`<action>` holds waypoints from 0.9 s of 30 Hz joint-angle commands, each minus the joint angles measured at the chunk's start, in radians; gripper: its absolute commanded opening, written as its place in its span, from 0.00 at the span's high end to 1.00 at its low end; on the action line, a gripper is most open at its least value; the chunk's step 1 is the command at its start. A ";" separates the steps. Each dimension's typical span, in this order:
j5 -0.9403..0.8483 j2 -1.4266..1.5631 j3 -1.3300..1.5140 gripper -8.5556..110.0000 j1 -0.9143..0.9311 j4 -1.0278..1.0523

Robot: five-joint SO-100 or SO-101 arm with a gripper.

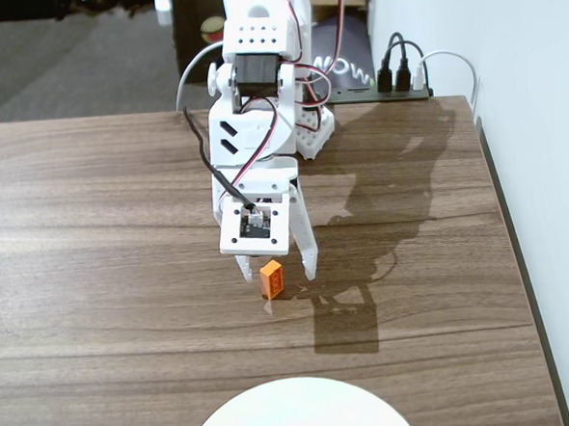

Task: Grasp a lego block and put it on the plate.

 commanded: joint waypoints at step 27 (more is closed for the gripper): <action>0.008 0.029 0.018 0.86 0.005 -0.038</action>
